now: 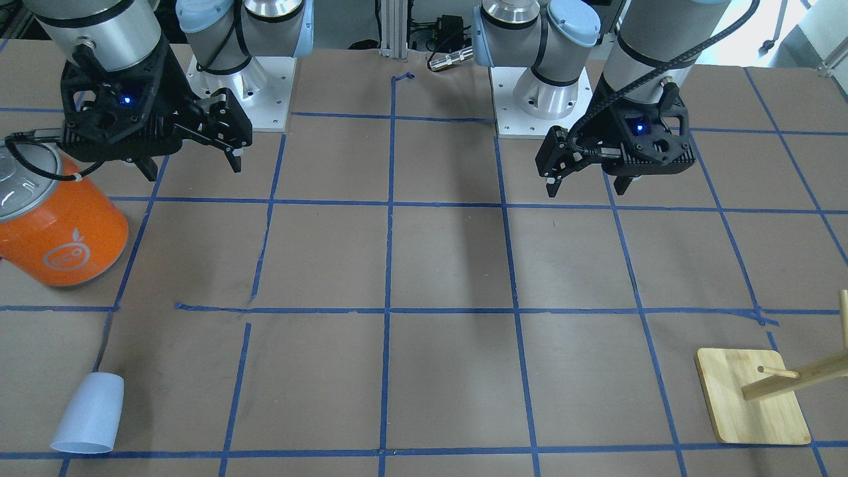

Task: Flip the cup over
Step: 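Move the right gripper down toward the upside-down light-blue cup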

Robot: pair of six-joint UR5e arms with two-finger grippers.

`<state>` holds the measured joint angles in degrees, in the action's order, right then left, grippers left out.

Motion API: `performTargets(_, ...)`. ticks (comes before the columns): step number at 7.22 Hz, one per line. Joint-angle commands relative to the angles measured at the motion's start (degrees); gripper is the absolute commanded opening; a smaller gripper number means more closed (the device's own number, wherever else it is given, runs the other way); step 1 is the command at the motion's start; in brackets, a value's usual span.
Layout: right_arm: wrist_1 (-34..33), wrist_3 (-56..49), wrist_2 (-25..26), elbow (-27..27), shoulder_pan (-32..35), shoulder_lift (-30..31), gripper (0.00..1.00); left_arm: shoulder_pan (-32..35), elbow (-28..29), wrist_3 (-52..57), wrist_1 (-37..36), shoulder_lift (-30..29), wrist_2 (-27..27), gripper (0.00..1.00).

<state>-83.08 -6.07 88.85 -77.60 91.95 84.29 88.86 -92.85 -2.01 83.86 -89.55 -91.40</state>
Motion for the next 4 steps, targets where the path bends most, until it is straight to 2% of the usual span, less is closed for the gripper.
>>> performTargets(1, 0.5, 0.6, -0.1, -1.1, -0.5, 0.0, 1.00, 0.0, 0.2, 0.2, 1.4, 1.2, -0.1, 1.00)
performTargets(2, -1.0, 0.6, -0.1, -2.8, -0.6, 0.3, 1.00, 0.0, -0.1, 0.3, 2.2, 1.2, 0.3, 1.00)
performTargets(4, -5.7, 0.5, 0.3, -2.8, -1.1, -0.1, 1.00, -0.2, -0.4, 0.5, 2.0, 0.9, -0.4, 1.00)
